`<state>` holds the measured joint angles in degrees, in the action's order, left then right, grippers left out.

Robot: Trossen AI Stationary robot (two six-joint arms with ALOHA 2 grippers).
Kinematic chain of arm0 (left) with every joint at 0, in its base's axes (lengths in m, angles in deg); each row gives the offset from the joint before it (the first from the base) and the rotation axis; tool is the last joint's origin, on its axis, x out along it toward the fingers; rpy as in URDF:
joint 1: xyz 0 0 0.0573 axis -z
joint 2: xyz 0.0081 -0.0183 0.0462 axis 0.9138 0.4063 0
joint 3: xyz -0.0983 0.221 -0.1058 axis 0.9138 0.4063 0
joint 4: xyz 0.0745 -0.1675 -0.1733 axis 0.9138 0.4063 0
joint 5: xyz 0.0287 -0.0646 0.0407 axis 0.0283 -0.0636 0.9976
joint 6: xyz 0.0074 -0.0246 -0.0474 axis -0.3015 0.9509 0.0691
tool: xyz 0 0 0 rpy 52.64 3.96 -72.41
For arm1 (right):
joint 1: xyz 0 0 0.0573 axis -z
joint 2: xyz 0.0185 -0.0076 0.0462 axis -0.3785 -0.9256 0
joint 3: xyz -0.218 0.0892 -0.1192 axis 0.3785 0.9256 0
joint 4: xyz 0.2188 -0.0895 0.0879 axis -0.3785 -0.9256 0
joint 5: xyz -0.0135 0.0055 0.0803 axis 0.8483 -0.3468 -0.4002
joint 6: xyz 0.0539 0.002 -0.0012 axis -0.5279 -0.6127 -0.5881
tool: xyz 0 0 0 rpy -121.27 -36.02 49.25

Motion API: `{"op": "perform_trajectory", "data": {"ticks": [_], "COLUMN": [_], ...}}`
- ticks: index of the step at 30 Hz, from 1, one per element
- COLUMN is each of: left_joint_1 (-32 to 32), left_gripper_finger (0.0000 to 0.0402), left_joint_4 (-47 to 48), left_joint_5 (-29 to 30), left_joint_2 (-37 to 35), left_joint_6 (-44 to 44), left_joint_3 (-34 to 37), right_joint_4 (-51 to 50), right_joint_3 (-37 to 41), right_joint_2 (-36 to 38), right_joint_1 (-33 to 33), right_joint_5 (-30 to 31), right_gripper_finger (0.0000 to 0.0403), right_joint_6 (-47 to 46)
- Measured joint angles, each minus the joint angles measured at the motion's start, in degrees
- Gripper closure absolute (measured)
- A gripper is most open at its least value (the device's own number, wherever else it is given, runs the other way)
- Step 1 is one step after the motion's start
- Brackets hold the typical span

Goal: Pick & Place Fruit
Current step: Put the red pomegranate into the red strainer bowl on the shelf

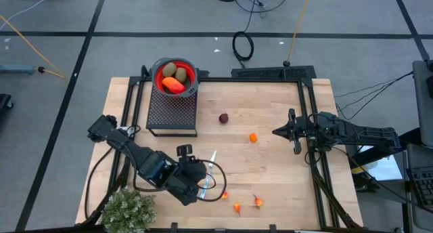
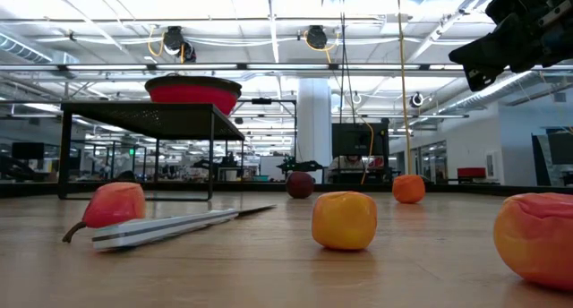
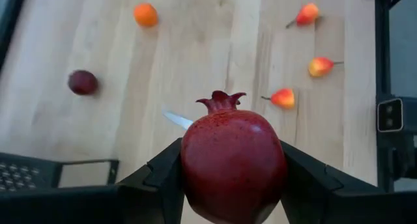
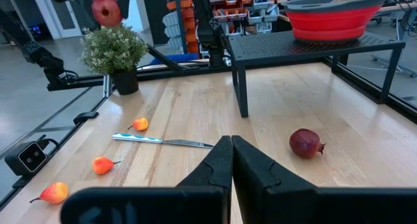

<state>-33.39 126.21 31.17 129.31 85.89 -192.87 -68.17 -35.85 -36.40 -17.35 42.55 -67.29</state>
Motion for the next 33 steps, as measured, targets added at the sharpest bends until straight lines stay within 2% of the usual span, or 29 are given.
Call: {"op": "perform_trajectory", "data": {"ticks": [6,12,17,20,23,27,33], "left_joint_1": [0.0,0.0,-0.12,-0.15,-0.34,-1.36,-5.67], "left_gripper_finger": [0.0211,0.0211,0.0211,0.0211,0.0211,0.0211,0.0211], "left_joint_4": [-2.41,-13.63,-22.55,-27.78,-33.73,-39.65,-40.35], "left_joint_5": [5.31,11.42,13.22,13.32,12.54,8.23,0.26], "left_joint_2": [0.0,0.0,0.0,0.0,0.0,0.0,0.0], "left_joint_6": [-0.49,-0.59,-1.42,-4.92,-9.98,-16.86,-19.04], "left_joint_3": [-0.65,-0.65,-0.65,-0.66,-0.67,-0.67,0.35], "right_joint_4": [-0.02,-0.02,0.17,0.24,0.38,0.42,0.42], "right_joint_3": [0.0,0.0,0.0,0.0,0.0,0.0,0.0], "right_joint_2": [0.02,0.02,0.02,0.02,0.02,0.02,0.0], "right_joint_1": [0.02,0.02,0.02,0.01,0.0,0.02,0.02], "right_joint_5": [0.0,0.0,0.0,0.0,0.0,0.0,0.0], "right_gripper_finger": [0.0403,0.0403,0.0403,0.0403,0.0403,0.0403,0.0403], "right_joint_6": [0.05,0.0,0.01,0.0,0.0,0.0,0.0]}}
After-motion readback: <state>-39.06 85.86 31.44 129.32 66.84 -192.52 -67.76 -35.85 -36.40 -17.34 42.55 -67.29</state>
